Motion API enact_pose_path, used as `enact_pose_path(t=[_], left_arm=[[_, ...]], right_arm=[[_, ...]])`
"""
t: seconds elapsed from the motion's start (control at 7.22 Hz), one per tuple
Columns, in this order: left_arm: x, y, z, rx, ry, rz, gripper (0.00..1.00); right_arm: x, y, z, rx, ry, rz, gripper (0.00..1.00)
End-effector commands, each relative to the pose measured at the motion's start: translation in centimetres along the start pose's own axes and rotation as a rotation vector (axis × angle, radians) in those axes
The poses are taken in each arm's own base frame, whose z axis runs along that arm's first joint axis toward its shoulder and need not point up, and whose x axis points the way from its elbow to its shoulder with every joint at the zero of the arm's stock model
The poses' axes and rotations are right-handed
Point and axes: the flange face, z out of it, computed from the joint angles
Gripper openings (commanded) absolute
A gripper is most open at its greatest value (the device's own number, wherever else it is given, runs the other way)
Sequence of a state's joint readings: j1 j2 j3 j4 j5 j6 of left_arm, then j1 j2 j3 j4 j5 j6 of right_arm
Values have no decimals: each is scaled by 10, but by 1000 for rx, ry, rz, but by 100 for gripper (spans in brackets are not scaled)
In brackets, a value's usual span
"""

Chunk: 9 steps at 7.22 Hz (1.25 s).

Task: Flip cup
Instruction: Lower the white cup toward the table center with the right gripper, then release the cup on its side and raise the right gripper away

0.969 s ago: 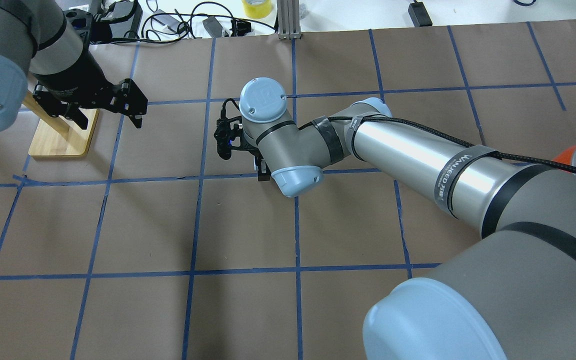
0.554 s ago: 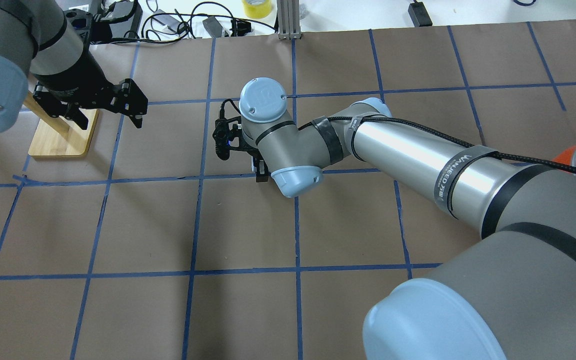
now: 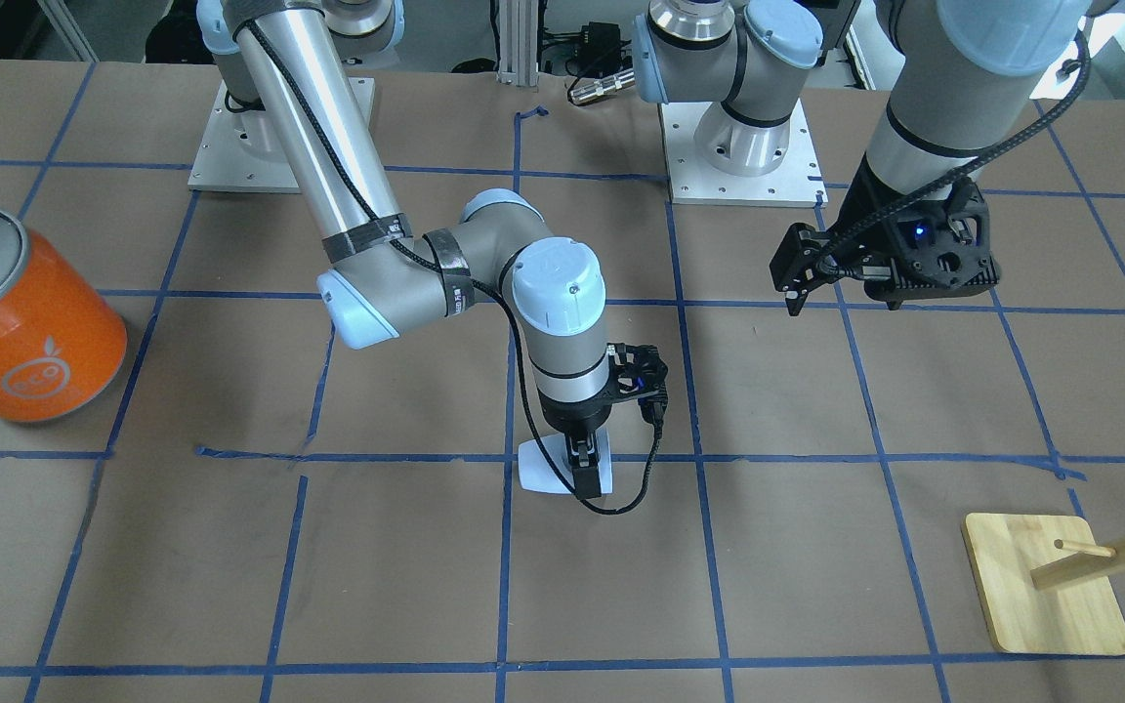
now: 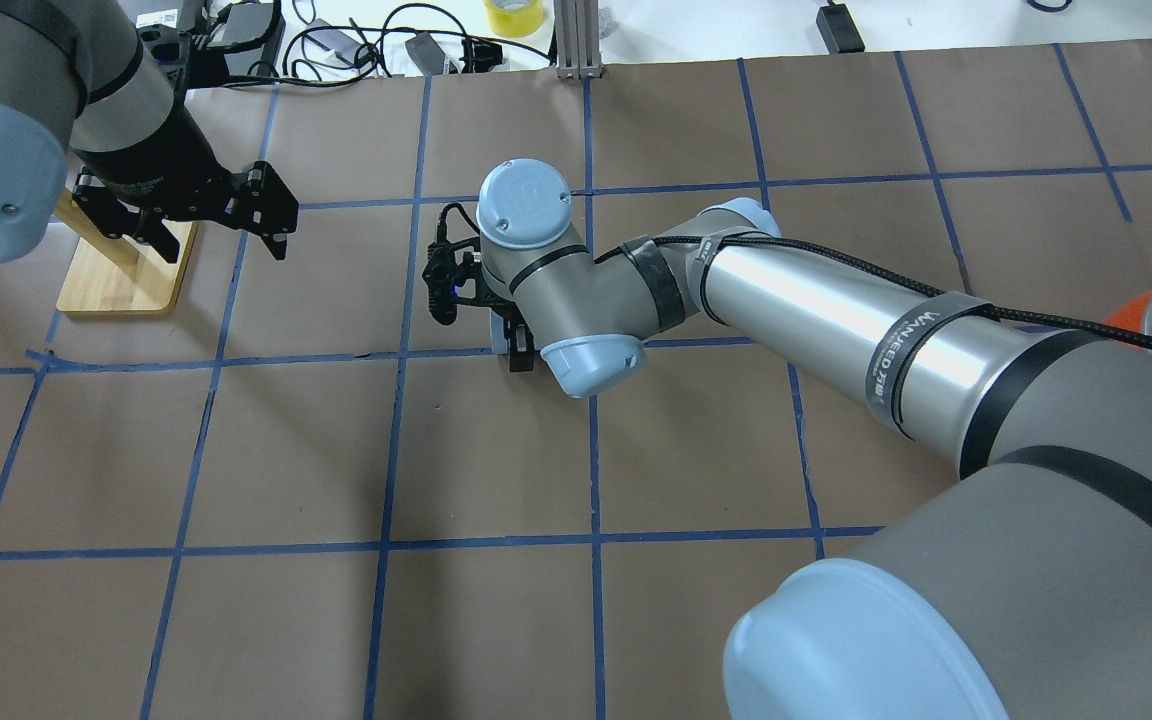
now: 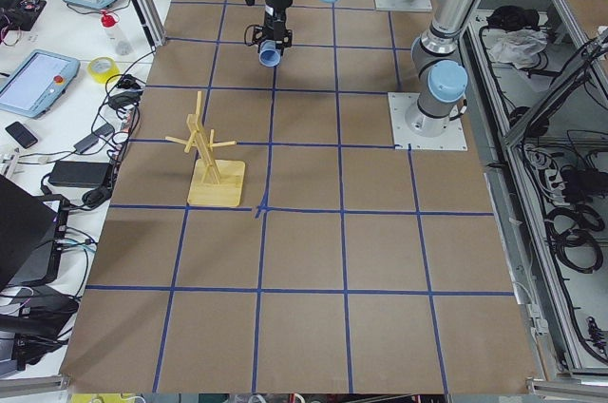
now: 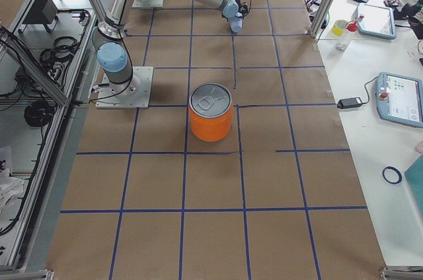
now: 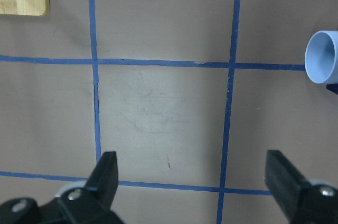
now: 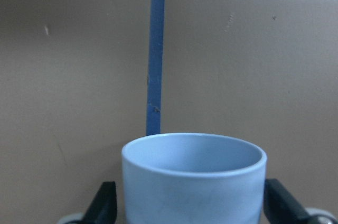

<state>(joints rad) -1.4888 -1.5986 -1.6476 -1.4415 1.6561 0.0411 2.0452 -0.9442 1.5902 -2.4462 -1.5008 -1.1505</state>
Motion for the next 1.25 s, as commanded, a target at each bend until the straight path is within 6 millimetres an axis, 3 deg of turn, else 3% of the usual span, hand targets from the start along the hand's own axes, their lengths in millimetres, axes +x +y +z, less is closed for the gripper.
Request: enact_pose_path(t=[0.0,0.14,0.28,0.55,0.69,0.83,1.11], left_arm=[[0,0,2,-6,7,8,100],[-1,-1,3,-3,10,9,100],[-9,-3,4,-7,16,-9,100],[-12,-6,7,-4,26,-15,100],[-5,-9,18,-21,96,-16,100],[5,-25,48,-23,177,-25,100],[32,-46,111,28,363,-25,100]], right_arm=[[7,1,-13,12,19,3,99],[16,11,-44,9,21,24,98],[26,32,-80,20,-4,72,97],[51,109,-171,46,-7,221,100],[56,144,-201,31,-13,297,100],[53,174,-230,16,-27,356,100],[41,210,-292,7,11,516,100]])
